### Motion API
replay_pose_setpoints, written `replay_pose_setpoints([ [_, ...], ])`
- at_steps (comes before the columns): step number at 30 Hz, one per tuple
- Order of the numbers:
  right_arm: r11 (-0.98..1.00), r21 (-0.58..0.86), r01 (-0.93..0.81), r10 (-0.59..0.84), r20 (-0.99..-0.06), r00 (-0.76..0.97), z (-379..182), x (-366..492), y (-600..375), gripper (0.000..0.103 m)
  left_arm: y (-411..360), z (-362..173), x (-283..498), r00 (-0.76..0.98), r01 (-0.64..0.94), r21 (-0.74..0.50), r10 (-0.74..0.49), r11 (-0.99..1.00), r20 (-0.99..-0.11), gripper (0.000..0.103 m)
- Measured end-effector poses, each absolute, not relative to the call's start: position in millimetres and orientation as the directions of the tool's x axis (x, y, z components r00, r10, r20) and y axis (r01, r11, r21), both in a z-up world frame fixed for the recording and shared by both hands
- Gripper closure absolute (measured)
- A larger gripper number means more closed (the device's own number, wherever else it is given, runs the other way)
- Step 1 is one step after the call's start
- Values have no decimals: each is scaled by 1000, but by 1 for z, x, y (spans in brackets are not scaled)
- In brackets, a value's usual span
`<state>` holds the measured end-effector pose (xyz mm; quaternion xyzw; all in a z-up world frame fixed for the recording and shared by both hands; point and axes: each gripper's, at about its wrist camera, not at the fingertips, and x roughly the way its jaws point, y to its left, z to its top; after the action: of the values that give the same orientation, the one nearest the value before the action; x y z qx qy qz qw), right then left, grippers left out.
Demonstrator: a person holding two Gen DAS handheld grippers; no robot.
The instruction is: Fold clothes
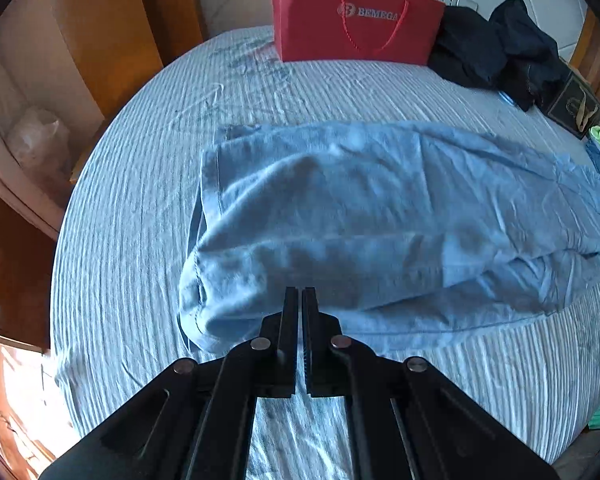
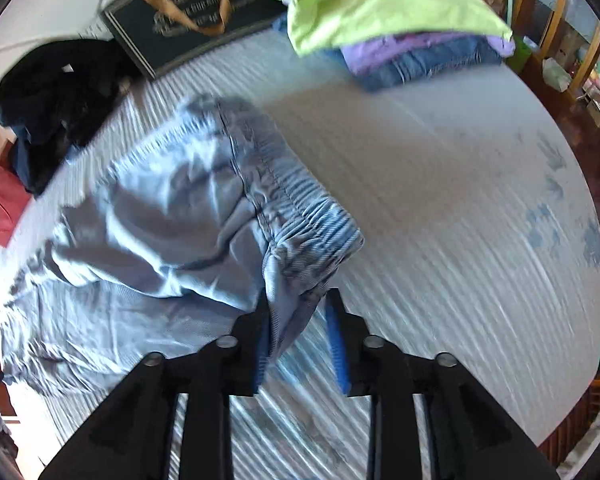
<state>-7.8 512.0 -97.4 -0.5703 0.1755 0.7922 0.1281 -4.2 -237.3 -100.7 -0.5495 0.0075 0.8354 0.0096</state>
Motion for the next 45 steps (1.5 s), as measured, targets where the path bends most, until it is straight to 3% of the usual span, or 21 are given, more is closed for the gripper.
replay_pose_setpoints([
  [1,-910,115,-399,11,-954,-300,-101,-5,513,36,-237,-101,-1,-396,-11,-9,12,-1000,-918,102],
  [3,-917,103,-386,18,-955,-297,-102,-3,514,36,-240,-97,2,-413,33,-35,19,-999,-911,98],
  [4,-921,120,-371,9,-945,-327,-93,-5,515,36,-243,-93,0,-422,62,-50,19,-997,-906,84],
  [5,-928,136,-348,-4,-935,-355,-84,-9,514,36,-244,-89,-2,-436,84,-63,21,-994,-900,56],
  [7,-941,168,-295,-39,-917,-398,-70,-20,508,36,-246,-81,-7,-469,120,-91,24,-989,-883,39],
  [13,-921,323,-218,-207,-879,-429,-69,-34,472,35,-212,-85,-25,-485,27,12,-24,-1000,-874,39],
  [16,-951,304,-63,-257,-884,-392,-71,-35,425,36,-196,-100,-35,-460,-57,66,-33,-996,-887,39],
  [23,-939,264,219,-329,-876,-352,-81,-41,328,36,-184,-120,-43,-450,-98,48,2,-994,-893,39],
  [30,-909,132,395,-277,-900,-336,-97,-40,253,37,-175,-112,-34,-487,-135,28,42,-990,-872,39],
  [37,-900,-10,435,-157,-925,-346,-110,-49,225,37,-158,-130,-45,-457,-220,91,20,-971,-889,39],
  [39,-903,-22,429,-143,-927,-346,-115,-53,223,37,-159,-133,-47,-450,-220,62,45,-974,-892,39],
  [40,-909,-11,416,-147,-927,-344,-116,-55,224,45,-161,-134,-48,-447,-218,43,60,-975,-892,40],
  [41,-916,5,400,-155,-927,-342,-116,-57,226,57,-162,-134,-49,-445,-216,25,75,-976,-892,52],
  [42,-923,21,384,-162,-927,-339,-116,-59,228,78,-161,-134,-49,-446,-213,19,80,-977,-892,65],
  [43,-929,37,367,-170,-926,-337,-117,-61,230,80,-161,-133,-48,-448,-210,16,82,-978,-890,85],
  [44,-935,53,351,-178,-925,-335,-117,-63,232,82,-159,-133,-46,-449,-211,19,80,-977,-890,96],
  [45,-937,67,342,-189,-923,-336,-116,-64,233,87,-158,-132,-45,-450,-214,24,76,-976,-890,96],
])
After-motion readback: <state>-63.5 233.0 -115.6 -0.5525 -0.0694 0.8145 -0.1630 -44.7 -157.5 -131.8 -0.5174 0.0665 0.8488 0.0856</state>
